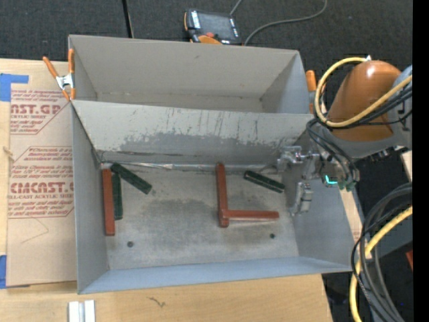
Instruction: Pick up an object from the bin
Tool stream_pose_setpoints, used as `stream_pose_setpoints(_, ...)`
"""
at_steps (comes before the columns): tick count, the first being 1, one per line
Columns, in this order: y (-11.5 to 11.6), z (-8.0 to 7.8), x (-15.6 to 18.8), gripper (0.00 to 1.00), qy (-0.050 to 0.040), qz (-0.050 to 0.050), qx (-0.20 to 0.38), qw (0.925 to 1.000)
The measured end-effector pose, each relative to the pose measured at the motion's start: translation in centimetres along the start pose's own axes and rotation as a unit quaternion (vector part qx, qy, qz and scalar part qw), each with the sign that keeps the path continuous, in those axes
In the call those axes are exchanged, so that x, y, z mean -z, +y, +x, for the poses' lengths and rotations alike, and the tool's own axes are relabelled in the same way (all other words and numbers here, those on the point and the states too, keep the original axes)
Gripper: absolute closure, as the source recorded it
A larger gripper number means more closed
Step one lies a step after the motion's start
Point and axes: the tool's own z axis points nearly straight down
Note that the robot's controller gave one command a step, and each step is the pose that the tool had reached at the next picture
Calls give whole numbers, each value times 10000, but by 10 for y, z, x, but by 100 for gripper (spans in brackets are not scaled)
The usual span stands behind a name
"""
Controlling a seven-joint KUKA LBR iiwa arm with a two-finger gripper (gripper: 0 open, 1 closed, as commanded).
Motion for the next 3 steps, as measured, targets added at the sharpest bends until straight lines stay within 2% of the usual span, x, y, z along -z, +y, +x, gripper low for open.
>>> stream_pose_setpoints(1, 14, -4, -89, 0, -49, 4, 883, 9961)
stream_pose_setpoints(2, 13, -5, -86, 100, -60, 11, 881, 9961)
stream_pose_setpoints(3, 38, 2, 47, 100, -82, 7, 454, 9989)
